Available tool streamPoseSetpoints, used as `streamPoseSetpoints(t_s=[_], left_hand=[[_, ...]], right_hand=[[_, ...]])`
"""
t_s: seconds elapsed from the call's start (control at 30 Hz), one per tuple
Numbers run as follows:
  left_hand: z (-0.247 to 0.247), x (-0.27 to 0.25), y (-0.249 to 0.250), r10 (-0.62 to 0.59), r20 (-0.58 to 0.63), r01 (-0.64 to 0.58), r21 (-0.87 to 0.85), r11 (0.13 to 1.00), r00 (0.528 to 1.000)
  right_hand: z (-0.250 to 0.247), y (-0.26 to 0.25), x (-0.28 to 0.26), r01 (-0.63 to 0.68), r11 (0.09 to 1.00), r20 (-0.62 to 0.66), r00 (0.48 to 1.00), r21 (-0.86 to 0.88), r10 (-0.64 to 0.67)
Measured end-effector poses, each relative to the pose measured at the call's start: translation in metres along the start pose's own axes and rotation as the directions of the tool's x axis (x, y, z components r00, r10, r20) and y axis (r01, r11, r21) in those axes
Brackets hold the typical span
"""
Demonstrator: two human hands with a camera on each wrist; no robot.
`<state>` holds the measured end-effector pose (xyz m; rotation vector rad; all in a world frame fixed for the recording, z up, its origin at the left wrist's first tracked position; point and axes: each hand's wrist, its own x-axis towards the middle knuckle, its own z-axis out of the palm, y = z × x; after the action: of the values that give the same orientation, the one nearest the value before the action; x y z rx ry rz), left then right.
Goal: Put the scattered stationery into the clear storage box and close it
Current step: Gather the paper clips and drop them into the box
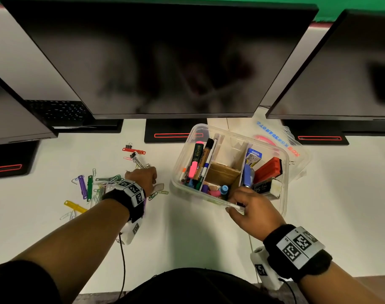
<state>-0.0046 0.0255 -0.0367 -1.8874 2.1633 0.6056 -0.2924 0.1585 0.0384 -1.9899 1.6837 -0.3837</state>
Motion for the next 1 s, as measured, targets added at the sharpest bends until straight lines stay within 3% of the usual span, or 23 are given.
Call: streamPoseSetpoints(t_s=[0.23,0.33,0.53,0.7,0.83,1.0], left_hand=[[-0.009,-0.006,0.007,0.089,-0.029,-0.093,-0.194,0.977,0.996],[-0.008,-0.007,0.014,0.179,0.024,-0.174,-0.148,0.974,0.983],[0.002,-0.014,0.023,0.196,0.051,-0.199,0.056,0.978,0.979],[-0.008,-0.016,0.017,0.153,0.066,-0.150,-0.049,0.987,0.986],[-0.037,-0.022,0.017,0.041,-0.102,-0.074,-0.343,0.937,0.994],[-0.073,-0.035,0.035,0.017,-0.290,-0.165,-0.496,0.853,0.957]], right_hand=[[-0.001,0.000,0.000,0.003,1.000,0.008,1.000,-0.015,-0.003],[0.000,0.001,0.001,0.004,1.000,0.007,1.000,-0.021,-0.003],[0.001,0.001,0.001,0.012,1.000,-0.005,1.000,-0.014,-0.012],[0.001,0.003,0.001,0.007,1.000,-0.009,1.000,-0.009,-0.008],[0.001,0.001,0.000,0.014,1.000,-0.009,1.000,-0.020,-0.014],[-0.002,0.000,0.001,0.010,0.999,0.000,1.000,-0.033,-0.010]])
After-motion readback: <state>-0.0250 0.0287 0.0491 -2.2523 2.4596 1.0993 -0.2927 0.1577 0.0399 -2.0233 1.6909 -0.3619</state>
